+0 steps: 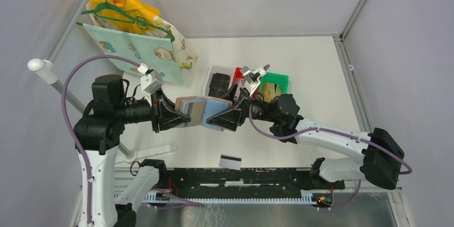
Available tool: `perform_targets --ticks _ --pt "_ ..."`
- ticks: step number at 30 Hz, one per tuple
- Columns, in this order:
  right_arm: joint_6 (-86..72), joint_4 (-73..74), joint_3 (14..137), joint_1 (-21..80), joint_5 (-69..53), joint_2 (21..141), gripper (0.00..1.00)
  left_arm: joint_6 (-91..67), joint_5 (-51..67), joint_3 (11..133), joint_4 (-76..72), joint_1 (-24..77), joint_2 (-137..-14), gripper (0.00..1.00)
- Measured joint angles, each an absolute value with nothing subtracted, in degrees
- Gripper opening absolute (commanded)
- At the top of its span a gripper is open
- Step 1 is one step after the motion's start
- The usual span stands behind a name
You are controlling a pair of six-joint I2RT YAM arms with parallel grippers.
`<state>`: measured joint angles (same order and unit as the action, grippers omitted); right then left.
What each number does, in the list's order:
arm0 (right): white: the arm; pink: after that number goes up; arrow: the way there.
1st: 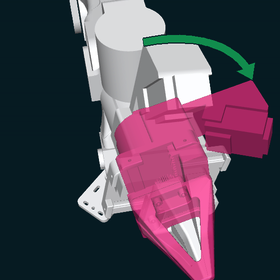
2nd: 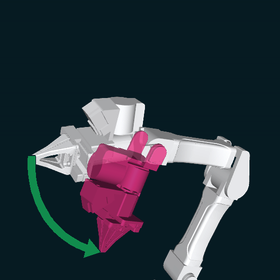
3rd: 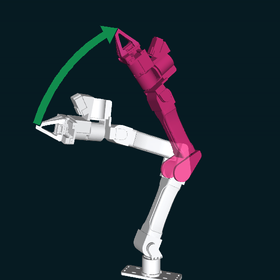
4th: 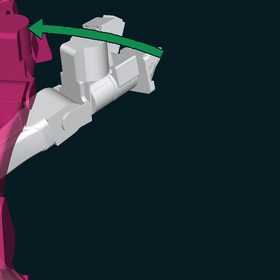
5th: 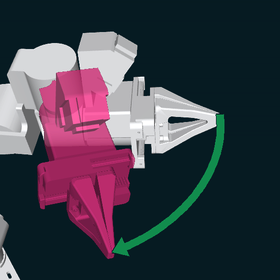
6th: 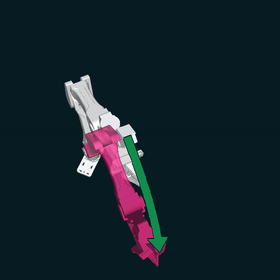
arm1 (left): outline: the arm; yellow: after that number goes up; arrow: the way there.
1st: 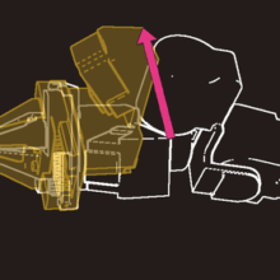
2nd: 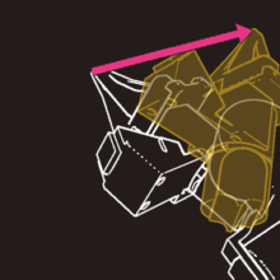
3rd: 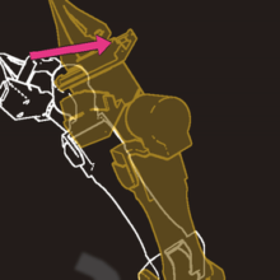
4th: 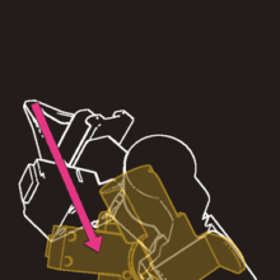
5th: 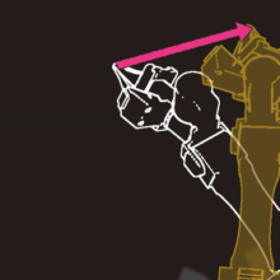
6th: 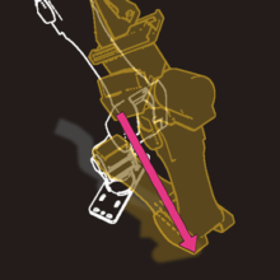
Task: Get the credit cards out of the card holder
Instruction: Remove the credit card from the card holder.
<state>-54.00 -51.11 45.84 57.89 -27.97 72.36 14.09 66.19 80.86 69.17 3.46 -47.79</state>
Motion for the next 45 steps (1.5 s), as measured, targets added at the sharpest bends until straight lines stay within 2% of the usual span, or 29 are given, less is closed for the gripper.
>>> perform_targets --ticks 3,9,12,19,22,24,28,31,36,45 --pt "-55.09 -55.05 45.63 57.89 -28.53 73.01 0.69 11.22 66.67 80.49 67.64 3.46 -47.83 0.02" --pt "-55.90 -59.05 45.63 59.16 -28.99 75.59 0.69 0.78 68.64 79.92 60.05 3.46 -48.16 0.03" --pt "-55.68 -59.27 45.63 60.45 -28.53 76.16 0.60 -4.14 69.45 79.44 56.07 3.46 -48.01 0.03" --pt "-55.51 -60.31 46.22 61.10 -26.65 77.65 0.28 -11.33 70.61 78.35 50.74 3.44 -47.53 0.03" --pt "-55.75 -61.10 46.52 61.10 -26.20 78.35 0.20 -12.91 70.65 78.35 49.41 3.29 -46.87 0.04" --pt "-55.83 -61.80 46.52 61.12 -26.06 78.50 0.17 -13.47 70.65 78.32 48.86 3.25 -46.41 0.11" --pt "-56.47 -63.37 46.46 61.14 -26.11 78.61 0.08 -14.35 71.18 78.08 47.42 3.25 -46.00 0.36" --pt "-57.67 -65.56 45.84 61.12 -26.30 78.65 0.04 -14.48 72.34 77.95 46.89 3.25 -46.09 0.47" --pt "-60.55 -70.96 44.36 60.88 -26.46 78.85 0.00 -14.52 75.22 77.91 46.57 3.25 -46.37 0.53" --pt "-61.93 -73.78 42.98 59.88 -26.68 78.83 0.00 -14.55 77.36 78.13 46.57 3.25 -46.65 0.54"
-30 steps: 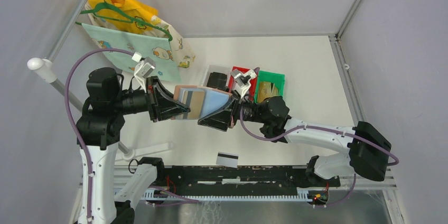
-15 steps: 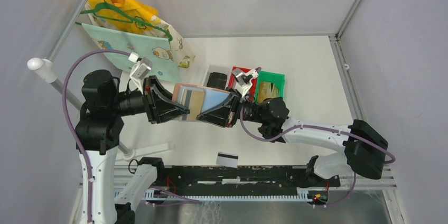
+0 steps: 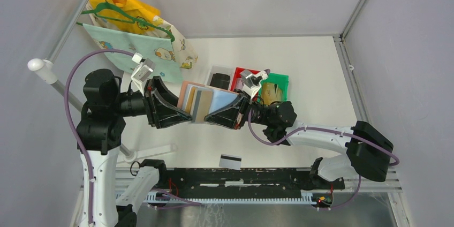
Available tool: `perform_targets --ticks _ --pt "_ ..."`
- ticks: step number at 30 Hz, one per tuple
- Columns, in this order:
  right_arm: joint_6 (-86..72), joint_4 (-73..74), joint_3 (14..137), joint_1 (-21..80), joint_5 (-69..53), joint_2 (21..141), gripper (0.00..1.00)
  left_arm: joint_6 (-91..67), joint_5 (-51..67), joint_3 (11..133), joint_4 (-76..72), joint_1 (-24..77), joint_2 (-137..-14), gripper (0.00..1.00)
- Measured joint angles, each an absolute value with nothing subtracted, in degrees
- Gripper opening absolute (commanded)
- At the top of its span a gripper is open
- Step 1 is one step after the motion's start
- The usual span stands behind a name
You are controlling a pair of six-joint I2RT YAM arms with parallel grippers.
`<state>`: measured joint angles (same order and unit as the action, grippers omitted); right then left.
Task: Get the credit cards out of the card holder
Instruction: Remove the credit card from the card holder.
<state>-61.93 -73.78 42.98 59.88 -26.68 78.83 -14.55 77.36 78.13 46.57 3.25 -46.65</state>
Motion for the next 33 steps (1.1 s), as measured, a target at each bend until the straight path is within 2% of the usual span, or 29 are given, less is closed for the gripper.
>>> perform_targets --ticks 16,23,33 --pt "-61.73 -74.00 42.61 59.83 -27.33 78.63 0.00 -17.82 79.77 80.03 45.69 3.25 -48.36 0.49" --pt "-63.57 -78.87 41.41 59.66 -28.62 78.56 0.00 -18.87 81.23 81.32 44.66 3.25 -48.84 0.46" --pt "-64.69 -80.97 41.39 59.51 -29.98 78.56 0.00 -19.05 78.04 80.84 44.34 3.25 -48.07 0.46"
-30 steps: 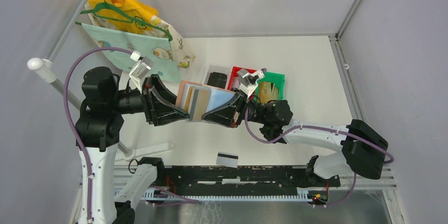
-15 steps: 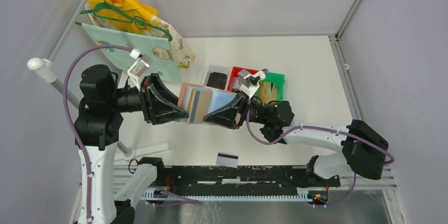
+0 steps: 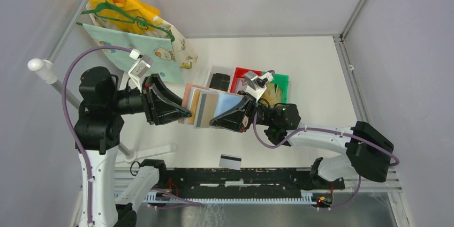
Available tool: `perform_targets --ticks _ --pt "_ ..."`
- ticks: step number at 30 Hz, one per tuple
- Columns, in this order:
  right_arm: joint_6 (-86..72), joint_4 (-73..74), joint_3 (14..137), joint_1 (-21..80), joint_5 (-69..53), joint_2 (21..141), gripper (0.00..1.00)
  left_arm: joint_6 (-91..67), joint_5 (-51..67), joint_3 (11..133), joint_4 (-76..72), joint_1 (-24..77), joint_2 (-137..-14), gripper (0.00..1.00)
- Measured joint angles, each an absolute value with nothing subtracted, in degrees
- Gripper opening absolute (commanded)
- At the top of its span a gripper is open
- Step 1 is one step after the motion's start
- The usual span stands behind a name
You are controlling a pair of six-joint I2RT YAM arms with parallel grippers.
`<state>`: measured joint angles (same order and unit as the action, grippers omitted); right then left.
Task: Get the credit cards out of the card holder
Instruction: Remove the credit card from the card holder.
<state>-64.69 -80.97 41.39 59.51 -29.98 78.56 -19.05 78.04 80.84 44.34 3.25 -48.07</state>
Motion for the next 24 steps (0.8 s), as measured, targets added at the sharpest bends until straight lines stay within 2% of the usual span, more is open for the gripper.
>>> perform_targets --ticks 16,24 --pt "-63.68 -79.66 45.19 60.77 -32.03 79.92 0.00 -20.58 75.55 75.77 42.15 3.25 -47.00 0.46" --pt "-63.57 -79.64 46.70 61.28 -32.40 80.77 0.00 -24.40 78.52 75.75 38.76 3.25 -46.70 0.48"
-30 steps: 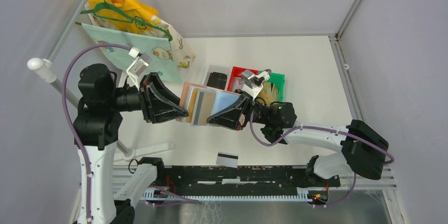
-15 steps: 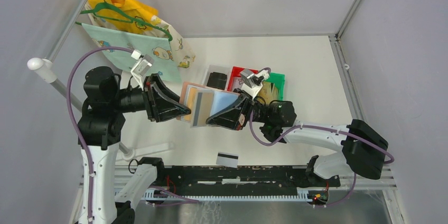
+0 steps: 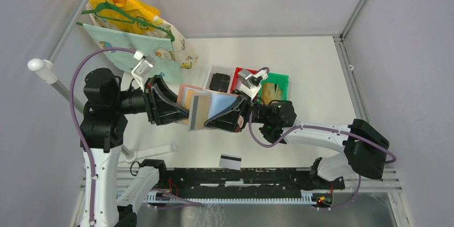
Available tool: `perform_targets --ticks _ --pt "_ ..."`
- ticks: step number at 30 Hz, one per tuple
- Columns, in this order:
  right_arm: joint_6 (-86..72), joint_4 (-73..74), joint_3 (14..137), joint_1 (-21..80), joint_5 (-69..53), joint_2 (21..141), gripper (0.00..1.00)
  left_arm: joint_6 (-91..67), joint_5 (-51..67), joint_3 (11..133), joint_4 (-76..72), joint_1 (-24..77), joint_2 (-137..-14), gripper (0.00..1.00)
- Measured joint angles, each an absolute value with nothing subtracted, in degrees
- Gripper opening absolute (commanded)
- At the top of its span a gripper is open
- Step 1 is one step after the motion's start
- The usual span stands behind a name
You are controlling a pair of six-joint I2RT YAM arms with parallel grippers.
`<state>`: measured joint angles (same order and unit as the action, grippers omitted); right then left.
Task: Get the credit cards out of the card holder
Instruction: Remove the credit card from the card holder.
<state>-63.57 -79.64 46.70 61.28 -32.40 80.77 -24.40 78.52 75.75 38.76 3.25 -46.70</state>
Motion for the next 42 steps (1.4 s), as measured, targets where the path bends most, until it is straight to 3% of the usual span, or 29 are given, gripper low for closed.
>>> perform_targets --ticks 12,15,19,24,33,42 --pt "-63.53 -79.59 48.71 61.82 -32.56 82.54 0.02 -24.60 81.52 75.79 37.98 3.25 -45.98 0.43" --pt "-63.20 -79.24 49.91 62.17 -32.58 83.61 0.18 -24.60 81.54 75.79 37.95 3.25 -45.84 0.28" --pt "-62.59 -77.87 50.02 62.15 -32.77 83.83 0.54 -24.29 80.68 75.79 37.87 3.25 -45.52 0.13" --pt "-58.65 -73.14 47.55 61.67 -31.64 80.51 0.71 -15.42 74.94 78.41 44.29 3.25 -46.24 0.08" --pt "-53.43 -66.50 43.51 59.55 -29.98 72.77 0.71 -3.68 69.32 82.19 52.58 3.25 -46.94 0.08" --pt "-51.96 -62.85 42.85 59.07 -29.61 71.18 0.46 -2.70 71.09 82.54 54.04 3.25 -47.27 0.08"
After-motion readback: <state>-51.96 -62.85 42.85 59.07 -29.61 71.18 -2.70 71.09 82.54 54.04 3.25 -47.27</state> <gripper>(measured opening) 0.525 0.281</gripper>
